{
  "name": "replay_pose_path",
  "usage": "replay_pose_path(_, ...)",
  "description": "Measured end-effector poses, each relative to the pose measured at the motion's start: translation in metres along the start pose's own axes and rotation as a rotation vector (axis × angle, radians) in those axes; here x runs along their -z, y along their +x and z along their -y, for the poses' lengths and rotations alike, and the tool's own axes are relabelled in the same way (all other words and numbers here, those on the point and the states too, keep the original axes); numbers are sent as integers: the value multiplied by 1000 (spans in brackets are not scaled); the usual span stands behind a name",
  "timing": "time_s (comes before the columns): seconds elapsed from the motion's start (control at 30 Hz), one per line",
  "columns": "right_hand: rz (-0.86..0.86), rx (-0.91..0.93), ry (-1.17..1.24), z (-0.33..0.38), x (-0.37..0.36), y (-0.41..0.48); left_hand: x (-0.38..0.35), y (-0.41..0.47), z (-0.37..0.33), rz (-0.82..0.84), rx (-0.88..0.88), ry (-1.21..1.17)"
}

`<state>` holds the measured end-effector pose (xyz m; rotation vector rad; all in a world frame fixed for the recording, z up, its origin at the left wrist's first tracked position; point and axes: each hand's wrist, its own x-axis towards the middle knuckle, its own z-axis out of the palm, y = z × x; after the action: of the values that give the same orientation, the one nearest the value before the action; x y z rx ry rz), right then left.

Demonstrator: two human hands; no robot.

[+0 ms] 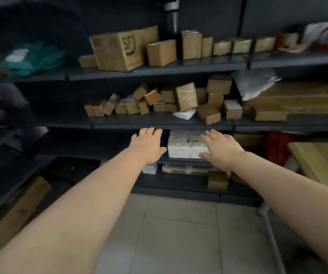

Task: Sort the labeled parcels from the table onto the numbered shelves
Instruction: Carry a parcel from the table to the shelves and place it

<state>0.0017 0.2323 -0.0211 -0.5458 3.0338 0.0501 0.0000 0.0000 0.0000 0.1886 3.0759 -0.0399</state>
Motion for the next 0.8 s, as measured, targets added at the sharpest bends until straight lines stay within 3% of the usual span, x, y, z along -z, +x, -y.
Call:
replay_pose_path(0.37,59,-599,84,-25,-38,-106,-28,47,-103,43,-621,19)
replay_pose_path(0.8,96,-1237,162,-6,-74,-290,-57,-20,-246,172,-1133,7)
